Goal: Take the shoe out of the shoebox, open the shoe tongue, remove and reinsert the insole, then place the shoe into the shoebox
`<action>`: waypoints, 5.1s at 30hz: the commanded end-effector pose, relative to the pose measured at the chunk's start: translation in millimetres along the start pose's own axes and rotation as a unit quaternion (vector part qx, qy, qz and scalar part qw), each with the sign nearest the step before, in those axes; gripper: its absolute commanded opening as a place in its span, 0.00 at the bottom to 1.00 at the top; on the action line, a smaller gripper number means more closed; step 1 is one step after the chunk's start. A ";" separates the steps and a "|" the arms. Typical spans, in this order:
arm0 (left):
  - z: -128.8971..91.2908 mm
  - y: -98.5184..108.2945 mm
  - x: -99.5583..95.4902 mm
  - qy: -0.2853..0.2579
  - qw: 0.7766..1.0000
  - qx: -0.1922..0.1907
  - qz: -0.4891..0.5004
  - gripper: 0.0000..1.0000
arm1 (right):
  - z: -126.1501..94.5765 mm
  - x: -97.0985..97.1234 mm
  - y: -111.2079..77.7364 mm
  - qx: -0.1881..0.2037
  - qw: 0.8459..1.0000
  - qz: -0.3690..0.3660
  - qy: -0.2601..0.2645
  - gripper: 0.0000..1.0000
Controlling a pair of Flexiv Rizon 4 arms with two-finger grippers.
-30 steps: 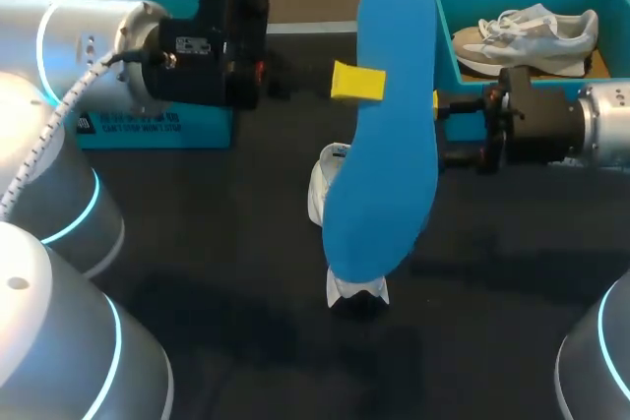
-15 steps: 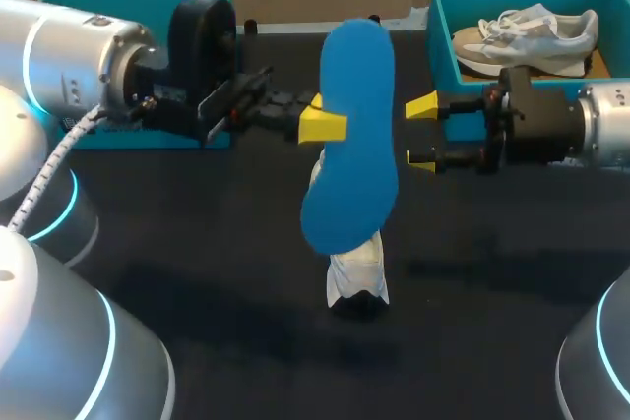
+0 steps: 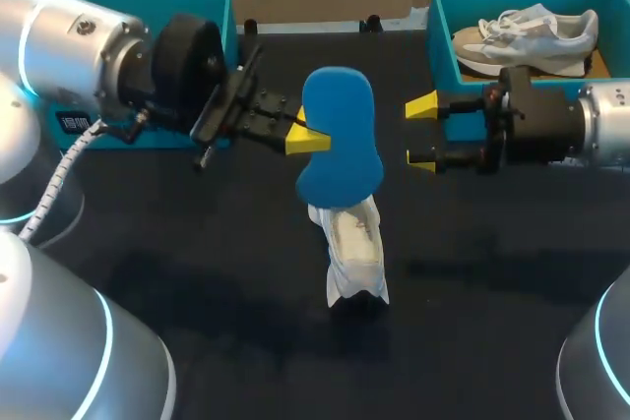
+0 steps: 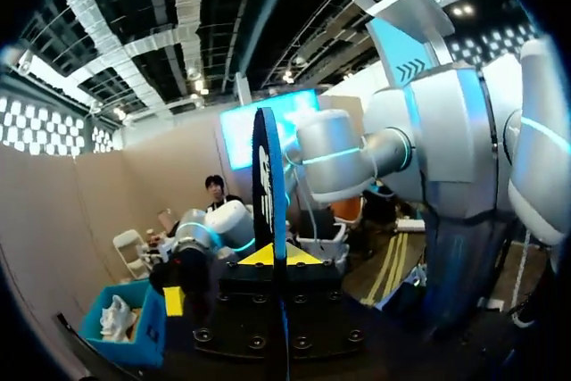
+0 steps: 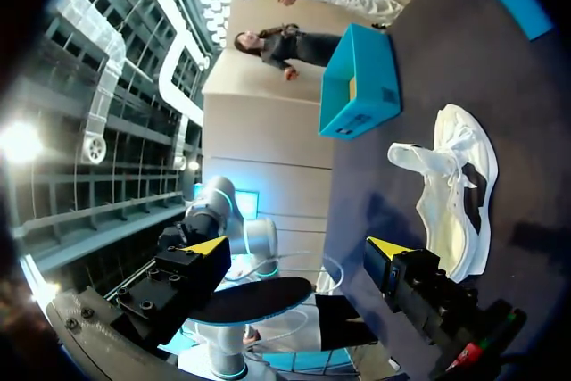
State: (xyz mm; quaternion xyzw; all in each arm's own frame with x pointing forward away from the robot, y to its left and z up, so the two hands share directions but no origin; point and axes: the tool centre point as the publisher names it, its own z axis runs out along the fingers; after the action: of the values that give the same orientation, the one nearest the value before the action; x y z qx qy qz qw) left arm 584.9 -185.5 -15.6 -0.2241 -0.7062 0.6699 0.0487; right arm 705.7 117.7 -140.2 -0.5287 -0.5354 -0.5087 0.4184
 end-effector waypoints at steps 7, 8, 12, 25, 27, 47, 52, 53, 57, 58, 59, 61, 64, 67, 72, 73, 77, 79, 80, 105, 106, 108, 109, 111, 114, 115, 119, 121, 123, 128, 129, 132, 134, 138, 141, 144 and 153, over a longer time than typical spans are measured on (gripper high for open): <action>0.7 -1.7 -3.6 0.005 0.992 -0.021 0.125 0.00 | 1.3 -0.7 -0.1 0.000 1.000 0.000 0.000 1.00; 0.7 -1.7 -3.6 0.005 0.992 -0.021 0.125 0.00 | 1.3 -0.7 -0.1 0.000 1.000 0.000 0.000 1.00; -5.0 17.6 -3.0 -0.002 0.977 -0.037 0.211 0.00 | 1.3 -0.7 -0.1 0.000 1.000 0.000 0.000 1.00; -17.9 79.6 -4.3 0.017 0.811 -0.096 0.577 0.00 | 1.3 -0.7 -0.1 0.000 1.000 0.000 0.000 1.00; -18.5 87.3 -5.1 0.013 0.773 -0.098 0.627 0.00 | 1.3 -0.7 -0.1 0.000 1.000 0.000 0.000 1.00; -19.2 109.6 -8.5 -0.031 0.661 -0.099 0.743 0.00 | 1.3 -0.7 -0.1 0.000 1.000 0.000 0.000 1.00; -18.8 125.3 -8.2 -0.027 0.659 -0.123 0.742 0.00 | 1.3 -0.7 -0.1 0.000 1.000 0.000 0.000 1.00; -19.7 128.6 -8.6 -0.029 0.659 -0.131 0.740 0.00 | 1.3 -0.7 -0.1 0.000 1.000 0.000 0.000 1.00; -29.2 140.5 -12.7 -0.067 0.657 -0.179 0.729 0.00 | -2.8 6.1 -7.9 -0.015 1.000 -0.003 -0.005 1.00; -31.2 142.4 -14.1 -0.079 0.660 -0.182 0.725 0.00 | -3.4 8.0 -10.4 -0.016 1.000 -0.003 -0.005 1.00; -32.2 143.8 -15.2 -0.083 0.663 -0.183 0.721 0.00 | -3.2 9.2 -12.7 -0.017 1.000 -0.002 -0.006 1.00; -33.6 145.7 -16.8 -0.094 0.668 -0.185 0.714 0.00 | -0.8 11.6 -16.8 -0.017 1.000 0.001 -0.005 1.00; -33.3 148.3 -18.8 -0.096 0.670 -0.193 0.710 0.00 | 4.3 15.4 -22.1 -0.009 1.000 0.004 -0.001 1.00; -32.5 150.4 -21.1 -0.099 0.673 -0.200 0.705 0.00 | 8.8 17.8 -26.1 0.000 1.000 0.006 0.004 1.00; -27.0 151.8 -23.1 -0.096 0.678 -0.199 0.701 0.00 | 13.8 18.8 -26.7 0.010 1.000 0.006 0.012 1.00; -26.0 152.0 -23.3 -0.096 0.678 -0.199 0.701 0.00 | 15.4 18.8 -25.8 0.014 1.000 0.005 0.016 1.00; -23.9 153.1 -24.9 -0.093 0.683 -0.195 0.698 0.00 | 19.4 19.0 -24.1 0.029 0.999 0.016 0.023 1.00; -23.9 152.6 -26.2 -0.093 0.684 -0.194 0.697 0.00 | 19.4 19.0 -24.1 0.029 0.999 0.016 0.023 1.00; -24.0 152.0 -26.6 -0.093 0.685 -0.194 0.696 0.00 | 19.4 19.0 -24.1 0.029 0.999 0.016 0.023 1.00; -6.2 151.4 -42.8 -0.095 0.701 -0.194 0.680 0.00 | 59.9 21.3 -9.2 0.012 0.999 0.036 0.037 1.00; -4.5 151.8 -43.7 -0.093 0.701 -0.192 0.680 0.00 | 61.6 20.3 -8.9 0.013 0.998 0.037 0.039 1.00; -3.1 151.8 -44.7 -0.092 0.702 -0.192 0.680 0.00 | 64.4 19.3 -8.3 0.014 0.998 0.038 0.041 1.00; -2.2 151.9 -45.3 -0.091 0.702 -0.191 0.680 0.00 | 66.3 18.4 -8.0 0.016 0.998 0.039 0.041 0.96; -2.1 152.0 -45.5 -0.090 0.702 -0.192 0.680 0.00 | 67.8 16.9 -7.8 0.017 0.998 0.040 0.044 0.82; -2.0 152.5 -45.7 -0.089 0.703 -0.192 0.679 0.00 | 69.6 14.2 -8.1 0.021 0.998 0.044 0.047 0.50; -1.9 152.5 -45.7 -0.089 0.703 -0.192 0.679 0.00 | 70.1 13.7 -8.2 0.022 0.998 0.045 0.047 0.48; -0.3 151.7 -44.9 -0.086 0.703 -0.191 0.680 0.00 | 73.2 11.6 -9.3 0.025 0.997 0.047 0.049 0.40; -0.1 151.6 -43.8 -0.086 0.703 -0.191 0.680 0.00 | 73.5 10.7 -10.2 0.025 0.997 0.048 0.050 0.32; -0.1 151.6 -43.1 -0.085 0.703 -0.190 0.680 0.00 | 73.7 10.3 -10.9 0.025 0.997 0.049 0.051 0.22; 0.0 150.5 -42.1 -0.087 0.703 -0.190 0.680 0.00 | 74.2 8.7 -12.3 0.025 0.997 0.051 0.054 0.00; 0.2 150.2 -42.0 -0.087 0.703 -0.190 0.680 0.00 | 74.7 8.6 -12.4 0.026 0.997 0.051 0.054 0.00; -0.6 149.6 -41.0 -0.086 0.703 -0.190 0.680 0.00 | 75.2 8.2 -12.5 0.027 0.997 0.051 0.056 0.00; -2.8 150.1 -39.9 -0.083 0.706 -0.190 0.677 0.47 | 74.9 6.9 -12.1 0.027 0.997 0.051 0.056 0.00; -11.1 152.4 -36.5 -0.076 0.710 -0.195 0.673 1.00 | 72.5 2.3 -10.5 0.025 0.997 0.053 0.055 0.00; -20.3 155.2 -33.4 -0.068 0.714 -0.205 0.666 1.00 | 70.7 -3.2 -9.2 0.024 0.996 0.060 0.053 0.00; -30.4 158.0 -31.4 -0.063 0.718 -0.214 0.660 1.00 | 68.8 -8.4 -8.6 0.022 0.996 0.065 0.052 0.00; -54.7 162.5 -30.3 -0.041 0.731 -0.238 0.638 1.00 | 68.6 -14.5 -8.6 0.017 0.996 0.071 0.054 0.00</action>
State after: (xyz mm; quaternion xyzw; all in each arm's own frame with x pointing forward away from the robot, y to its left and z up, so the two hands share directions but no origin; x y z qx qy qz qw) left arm 676.5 -158.1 -168.2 -0.5933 -0.5286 0.3652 -0.4850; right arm 705.6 182.4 -163.0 -0.5289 -0.4823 -0.4962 0.4913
